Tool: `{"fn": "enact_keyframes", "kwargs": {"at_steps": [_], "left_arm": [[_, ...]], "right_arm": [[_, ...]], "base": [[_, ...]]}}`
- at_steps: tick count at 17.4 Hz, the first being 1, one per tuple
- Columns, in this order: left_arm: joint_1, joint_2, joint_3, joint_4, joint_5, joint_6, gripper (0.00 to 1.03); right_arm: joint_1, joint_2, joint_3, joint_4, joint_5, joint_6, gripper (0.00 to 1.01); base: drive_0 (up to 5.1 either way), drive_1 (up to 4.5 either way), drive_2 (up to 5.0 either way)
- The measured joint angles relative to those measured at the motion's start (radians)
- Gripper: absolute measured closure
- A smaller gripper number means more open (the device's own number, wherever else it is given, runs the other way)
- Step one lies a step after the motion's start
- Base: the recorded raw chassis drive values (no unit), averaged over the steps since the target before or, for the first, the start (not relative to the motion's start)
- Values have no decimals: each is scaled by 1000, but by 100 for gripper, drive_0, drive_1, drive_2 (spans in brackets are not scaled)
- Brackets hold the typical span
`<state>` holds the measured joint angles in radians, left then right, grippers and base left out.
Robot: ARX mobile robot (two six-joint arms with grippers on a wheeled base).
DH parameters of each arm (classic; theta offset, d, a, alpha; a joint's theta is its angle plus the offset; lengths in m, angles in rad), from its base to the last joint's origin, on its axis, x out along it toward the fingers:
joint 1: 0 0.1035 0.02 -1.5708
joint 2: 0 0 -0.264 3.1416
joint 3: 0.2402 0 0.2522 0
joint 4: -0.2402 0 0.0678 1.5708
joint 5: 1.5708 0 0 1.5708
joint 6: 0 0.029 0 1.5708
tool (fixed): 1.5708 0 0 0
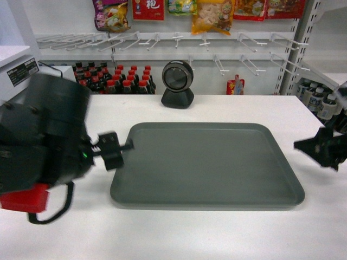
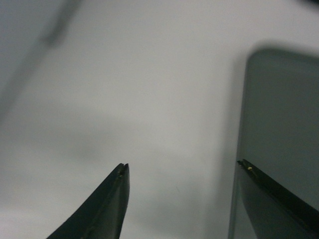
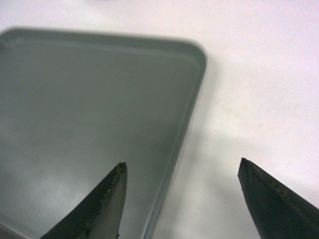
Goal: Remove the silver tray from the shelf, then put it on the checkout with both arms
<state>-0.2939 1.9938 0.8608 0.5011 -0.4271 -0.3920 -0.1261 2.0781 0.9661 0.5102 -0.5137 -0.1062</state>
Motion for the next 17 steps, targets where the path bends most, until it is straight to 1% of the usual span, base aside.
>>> {"fn": "enact_keyframes", "kwargs": {"at_steps": [1,2,3,4,5,6,7,8,9,12,13,14,15,17], "left_arm": [[6,-110,-70,185,-32,79,33],[38,-183,-154,474,98,197,46],[50,-214,-232,607,163,264,55],[73,-229,-351,704,208,319,68],[93,-248,-415,731,223,341,77],[114,-297,-461,735,234,354,86],[134,-393,-502,719,251,366,99],[138,-465,-525,679,266,370,102],[147,-510,-549,673,278,373,102],[155,-562,-587,662,296,374,102],[170,-598,-622,642,303,374,102],[185,-640,-658,619,313,374,102],[195,-692,-687,600,323,374,102],[213,-795,-729,555,341,374,102]], "right_arm": [[-10,-33,7,16,1,1,21],[13,-5,-68,383,202,45,30],[35,-5,-170,538,313,66,39],[55,-9,-292,661,396,76,50],[62,-55,-380,739,423,84,61],[61,-127,-426,768,439,88,70],[61,-236,-481,790,454,92,83],[61,-280,-515,792,455,93,90],[69,-314,-563,787,460,95,99],[77,-342,-622,772,462,98,99],[103,-376,-666,765,500,98,99],[122,-444,-708,769,507,98,99],[128,-511,-735,779,506,98,99],[126,-620,-797,764,509,98,99]], "base": [[0,0,0],[0,0,0],[0,0,0],[0,0,0],[0,0,0],[0,0,0],[0,0,0],[0,0,0],[0,0,0],[0,0,0],[0,0,0],[0,0,0],[0,0,0],[0,0,0]]}}
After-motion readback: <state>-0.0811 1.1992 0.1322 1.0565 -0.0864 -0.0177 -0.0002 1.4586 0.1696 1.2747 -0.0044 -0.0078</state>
